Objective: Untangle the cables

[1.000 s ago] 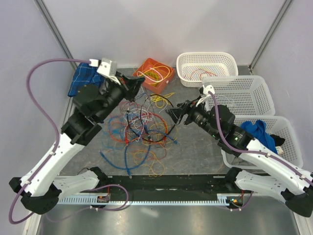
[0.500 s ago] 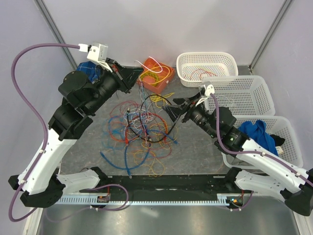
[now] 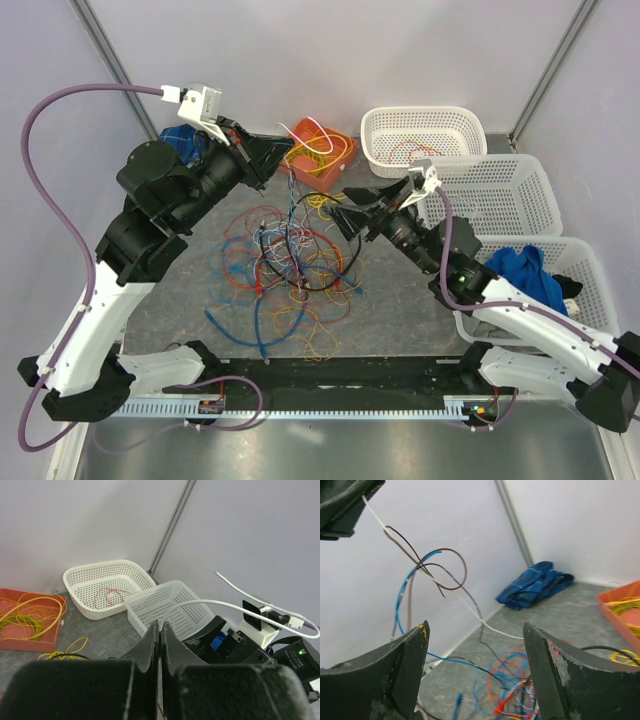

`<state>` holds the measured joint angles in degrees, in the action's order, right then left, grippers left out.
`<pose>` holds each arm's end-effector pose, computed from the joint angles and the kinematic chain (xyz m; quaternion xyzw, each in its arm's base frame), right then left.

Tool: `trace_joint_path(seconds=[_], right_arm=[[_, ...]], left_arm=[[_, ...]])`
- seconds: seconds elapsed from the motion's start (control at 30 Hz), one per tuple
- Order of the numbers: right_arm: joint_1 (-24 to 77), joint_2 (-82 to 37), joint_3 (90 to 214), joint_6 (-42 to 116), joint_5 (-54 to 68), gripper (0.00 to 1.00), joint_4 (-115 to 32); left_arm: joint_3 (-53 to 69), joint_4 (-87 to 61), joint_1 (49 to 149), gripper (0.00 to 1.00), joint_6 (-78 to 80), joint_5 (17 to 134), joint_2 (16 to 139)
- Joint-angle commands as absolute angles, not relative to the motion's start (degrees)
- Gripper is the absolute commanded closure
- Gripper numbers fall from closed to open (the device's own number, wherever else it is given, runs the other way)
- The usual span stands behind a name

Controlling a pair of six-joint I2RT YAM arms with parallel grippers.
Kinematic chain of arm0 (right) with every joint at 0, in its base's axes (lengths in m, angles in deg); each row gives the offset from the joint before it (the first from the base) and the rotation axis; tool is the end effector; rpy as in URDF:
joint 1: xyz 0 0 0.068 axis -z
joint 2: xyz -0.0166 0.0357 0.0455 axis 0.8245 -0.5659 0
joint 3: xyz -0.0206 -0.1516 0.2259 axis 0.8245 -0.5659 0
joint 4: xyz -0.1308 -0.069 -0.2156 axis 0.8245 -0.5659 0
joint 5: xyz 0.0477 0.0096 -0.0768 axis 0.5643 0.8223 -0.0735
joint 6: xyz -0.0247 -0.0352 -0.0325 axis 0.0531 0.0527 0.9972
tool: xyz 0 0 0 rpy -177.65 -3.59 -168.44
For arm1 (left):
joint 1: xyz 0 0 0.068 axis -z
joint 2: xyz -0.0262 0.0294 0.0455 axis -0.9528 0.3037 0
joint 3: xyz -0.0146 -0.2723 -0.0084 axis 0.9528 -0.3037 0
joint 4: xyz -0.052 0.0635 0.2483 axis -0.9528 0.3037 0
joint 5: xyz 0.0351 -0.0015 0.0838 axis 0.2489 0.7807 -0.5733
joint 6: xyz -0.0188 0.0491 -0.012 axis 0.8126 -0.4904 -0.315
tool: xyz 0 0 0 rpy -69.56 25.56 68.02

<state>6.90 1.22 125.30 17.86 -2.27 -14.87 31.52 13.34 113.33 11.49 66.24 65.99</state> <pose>0.1556 0.1752 0.3923 -0.1059 0.5823 0.4827 0.6456 0.1446 -0.1248 0.5442 0.1040 0.6530 -0.3842 0.6443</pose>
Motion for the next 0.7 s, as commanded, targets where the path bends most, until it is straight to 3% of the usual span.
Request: trace_joint_path(seconds=[0.0, 0.4, 0.67], right_arm=[[6.23, -2.59, 126.47, 12.60, 4.20, 0.15, -6.29], [3.95, -10.41, 128.40, 5.91, 6.23, 0.15, 5.58], [3.07, -6.73, 125.33, 7.58, -0.45, 0.19, 7.08]], left_arm=[[31.68, 12.89, 113.54, 0.98, 12.56, 67.21, 66.61], [29.49, 12.62, 113.54, 0.98, 12.29, 67.21, 66.08], [27.73, 12.62, 113.54, 0.98, 10.98, 66.34, 65.12]])
